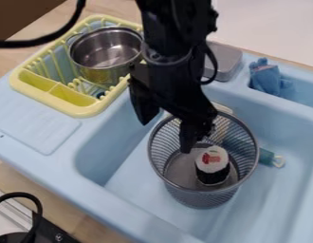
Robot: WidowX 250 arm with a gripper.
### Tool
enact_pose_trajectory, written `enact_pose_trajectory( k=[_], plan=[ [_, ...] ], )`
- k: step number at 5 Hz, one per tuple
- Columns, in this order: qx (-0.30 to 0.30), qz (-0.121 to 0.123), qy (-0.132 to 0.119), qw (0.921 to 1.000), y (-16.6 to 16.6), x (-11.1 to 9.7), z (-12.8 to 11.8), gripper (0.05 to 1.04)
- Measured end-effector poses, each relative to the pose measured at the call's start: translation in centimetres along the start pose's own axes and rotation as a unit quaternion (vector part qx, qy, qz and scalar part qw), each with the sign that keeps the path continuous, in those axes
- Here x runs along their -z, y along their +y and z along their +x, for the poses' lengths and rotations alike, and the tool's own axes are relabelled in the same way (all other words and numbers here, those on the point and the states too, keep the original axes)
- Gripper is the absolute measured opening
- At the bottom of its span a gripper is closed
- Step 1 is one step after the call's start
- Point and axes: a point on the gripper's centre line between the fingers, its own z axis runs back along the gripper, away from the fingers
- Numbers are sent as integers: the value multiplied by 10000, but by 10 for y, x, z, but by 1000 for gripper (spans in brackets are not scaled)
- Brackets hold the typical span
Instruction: Transfer the passoir into its yellow container in the upper right
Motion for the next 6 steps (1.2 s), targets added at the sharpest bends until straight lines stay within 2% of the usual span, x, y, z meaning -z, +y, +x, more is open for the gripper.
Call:
enact_pose_trajectory(
  k=[1, 2, 4, 5, 6],
  plan=[
    [128, -165, 134, 9997, -4, 17, 0, 993],
    [172, -132, 269, 9994, -4, 26, -1, 935],
    [333, -76, 185, 9992, -6, 26, -8, 370],
    [519, 23, -29, 9986, -9, 13, -8, 178],
    [802, -333, -178, 9961, -10, 4, -12, 79]
  ],
)
